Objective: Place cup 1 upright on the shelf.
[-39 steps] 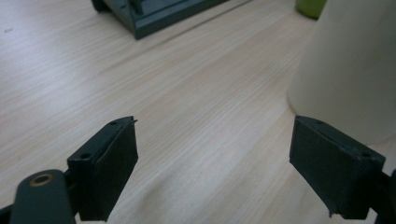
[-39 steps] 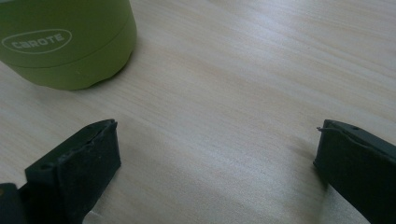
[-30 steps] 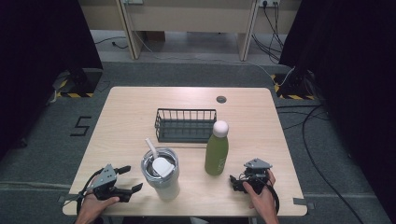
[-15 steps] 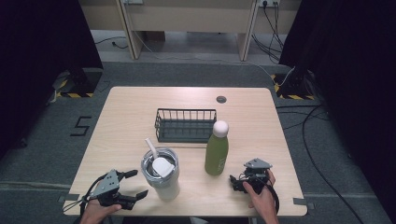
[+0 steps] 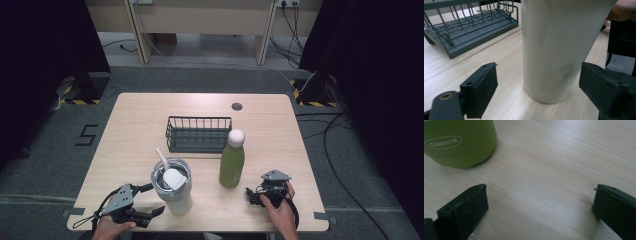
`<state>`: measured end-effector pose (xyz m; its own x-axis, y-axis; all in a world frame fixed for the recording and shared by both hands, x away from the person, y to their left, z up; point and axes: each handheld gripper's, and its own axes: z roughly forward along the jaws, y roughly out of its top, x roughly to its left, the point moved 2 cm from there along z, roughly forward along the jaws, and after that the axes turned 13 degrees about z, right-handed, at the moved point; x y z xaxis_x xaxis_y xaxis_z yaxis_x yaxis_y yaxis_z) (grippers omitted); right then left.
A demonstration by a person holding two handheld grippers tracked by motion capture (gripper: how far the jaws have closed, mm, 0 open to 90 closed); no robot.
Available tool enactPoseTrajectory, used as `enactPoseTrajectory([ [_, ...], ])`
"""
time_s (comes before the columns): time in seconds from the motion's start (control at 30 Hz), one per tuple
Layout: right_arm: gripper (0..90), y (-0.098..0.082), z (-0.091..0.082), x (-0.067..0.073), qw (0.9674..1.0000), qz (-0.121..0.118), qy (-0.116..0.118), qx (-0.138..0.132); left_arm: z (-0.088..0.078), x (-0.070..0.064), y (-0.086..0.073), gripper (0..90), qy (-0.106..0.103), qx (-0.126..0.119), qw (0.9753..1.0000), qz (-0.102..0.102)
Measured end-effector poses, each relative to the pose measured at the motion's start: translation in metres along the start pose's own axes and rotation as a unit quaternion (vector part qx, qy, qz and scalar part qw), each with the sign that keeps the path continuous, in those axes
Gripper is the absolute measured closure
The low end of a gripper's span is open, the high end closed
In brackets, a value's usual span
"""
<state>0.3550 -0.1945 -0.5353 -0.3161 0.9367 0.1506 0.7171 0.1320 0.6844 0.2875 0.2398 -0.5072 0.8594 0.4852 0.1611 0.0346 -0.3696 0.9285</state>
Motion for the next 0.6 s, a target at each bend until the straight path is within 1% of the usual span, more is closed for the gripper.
enactPoseTrajectory([
  [0.03, 0.3, 0.000, 0.000, 0.000, 1.0000, 0.000, 0.000, 0.000, 0.002, 0.000, 0.000, 14.8, -0.002, -0.001, 1.0000, -0.003],
  [0.13, 0.3, 0.000, 0.000, 0.000, 1.0000, -0.001, 0.000, 0.000, 0.006, -0.004, 0.001, 14.8, -0.009, 0.003, 1.0000, -0.001],
  [0.3, 0.3, 0.000, 0.000, 0.000, 1.0000, -0.001, 0.000, 0.000, 0.013, -0.007, 0.004, 14.6, -0.010, -0.001, 1.0000, -0.001],
  [0.37, 0.3, 0.000, 0.000, 0.000, 1.0000, -0.001, 0.001, -0.001, 0.020, -0.010, 0.006, 12.6, -0.016, -0.003, 0.9999, 0.001],
  [0.4, 0.3, 0.000, 0.000, 0.000, 1.0000, -0.001, 0.001, -0.001, 0.020, -0.010, 0.006, 13.1, -0.016, -0.003, 0.9999, 0.001],
  [0.43, 0.3, 0.000, 0.000, 0.000, 1.0000, -0.001, 0.001, -0.001, 0.026, -0.013, 0.007, 14.9, -0.021, -0.002, 0.9998, 0.008],
  [0.47, 0.3, 0.000, 0.000, 0.000, 1.0000, -0.001, 0.001, -0.001, 0.026, -0.013, 0.007, 14.7, -0.021, -0.002, 0.9998, 0.008],
  [0.53, 0.3, 0.000, 0.000, 0.000, 1.0000, -0.001, 0.001, -0.001, 0.032, -0.017, 0.009, 14.2, -0.017, 0.000, 0.9998, 0.013],
  [0.57, 0.3, 0.000, 0.000, 0.000, 1.0000, -0.001, 0.001, -0.001, 0.034, -0.017, 0.011, 12.0, -0.013, 0.000, 0.9998, 0.017],
  [0.6, 0.3, 0.000, 0.000, 0.000, 1.0000, -0.001, 0.001, -0.001, 0.036, -0.017, 0.013, 12.2, -0.008, -0.008, 0.9998, 0.016],
])
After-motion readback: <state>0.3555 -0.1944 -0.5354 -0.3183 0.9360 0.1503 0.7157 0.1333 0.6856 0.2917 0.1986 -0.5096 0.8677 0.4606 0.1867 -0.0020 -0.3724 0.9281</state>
